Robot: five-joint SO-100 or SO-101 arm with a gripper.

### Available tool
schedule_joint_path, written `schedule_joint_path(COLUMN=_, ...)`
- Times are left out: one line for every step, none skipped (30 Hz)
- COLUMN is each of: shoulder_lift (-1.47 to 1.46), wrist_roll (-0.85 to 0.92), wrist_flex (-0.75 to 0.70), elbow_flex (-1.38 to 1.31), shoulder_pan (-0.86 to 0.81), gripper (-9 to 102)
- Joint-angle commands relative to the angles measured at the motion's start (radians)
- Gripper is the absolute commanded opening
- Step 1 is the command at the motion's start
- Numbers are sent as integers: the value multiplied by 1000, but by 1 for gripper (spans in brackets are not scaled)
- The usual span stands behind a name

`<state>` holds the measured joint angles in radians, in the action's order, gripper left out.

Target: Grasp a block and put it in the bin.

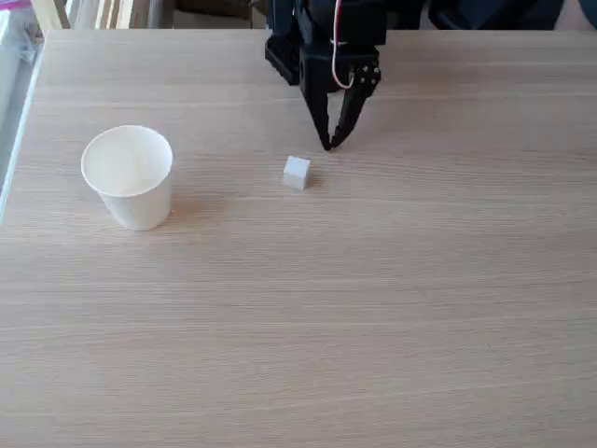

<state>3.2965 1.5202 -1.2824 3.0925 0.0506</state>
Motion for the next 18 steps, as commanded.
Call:
schedule_joint_path(shoulder_lift=-61, wrist_roll=9, wrist_flex=58, elbow_flex=-60, shoulder_pan=8, gripper=0)
schedule_joint_path(shoulder_lift=-81, wrist_roll=9, wrist_flex=78, elbow_flex=-81, shoulder_pan=20, gripper=0)
schedule_joint_path(shoulder_lift=-109, wrist_roll=9, wrist_flex=98, elbow_flex=-107, shoulder_pan=32, gripper=0)
schedule_joint_path(shoulder_lift=-144, wrist_roll=9, wrist_flex=121, elbow_flex=-137, shoulder_pan=46, gripper=0)
schedule_joint_path(shoulder_lift=-184, wrist_roll=9, wrist_flex=146, elbow_flex=-167, shoulder_pan=57, gripper=0)
schedule_joint_path(shoulder_lift=-222, wrist_roll=9, wrist_flex=169, elbow_flex=-198, shoulder_pan=64, gripper=0)
schedule_joint_path(shoulder_lift=-258, wrist_roll=9, wrist_flex=187, elbow_flex=-230, shoulder_pan=69, gripper=0)
schedule_joint_path(shoulder_lift=-290, wrist_roll=9, wrist_flex=201, elbow_flex=-262, shoulder_pan=71, gripper=0)
schedule_joint_path(shoulder_lift=-322, wrist_roll=9, wrist_flex=212, elbow_flex=-295, shoulder_pan=71, gripper=0)
schedule_joint_path(shoulder_lift=-353, wrist_roll=8, wrist_flex=225, elbow_flex=-327, shoulder_pan=67, gripper=0)
schedule_joint_path(shoulder_lift=-385, wrist_roll=-3, wrist_flex=239, elbow_flex=-359, shoulder_pan=60, gripper=0)
schedule_joint_path(shoulder_lift=-417, wrist_roll=-15, wrist_flex=253, elbow_flex=-391, shoulder_pan=49, gripper=0)
schedule_joint_path(shoulder_lift=-451, wrist_roll=-28, wrist_flex=267, elbow_flex=-422, shoulder_pan=35, gripper=0)
schedule_joint_path(shoulder_lift=-482, wrist_roll=-43, wrist_flex=278, elbow_flex=-448, shoulder_pan=18, gripper=0)
schedule_joint_path(shoulder_lift=-511, wrist_roll=-57, wrist_flex=285, elbow_flex=-471, shoulder_pan=-2, gripper=1)
schedule_joint_path(shoulder_lift=-540, wrist_roll=-71, wrist_flex=295, elbow_flex=-491, shoulder_pan=-21, gripper=1)
schedule_joint_path(shoulder_lift=-568, wrist_roll=-86, wrist_flex=304, elbow_flex=-508, shoulder_pan=-43, gripper=1)
schedule_joint_path(shoulder_lift=-591, wrist_roll=-100, wrist_flex=308, elbow_flex=-522, shoulder_pan=-63, gripper=0)
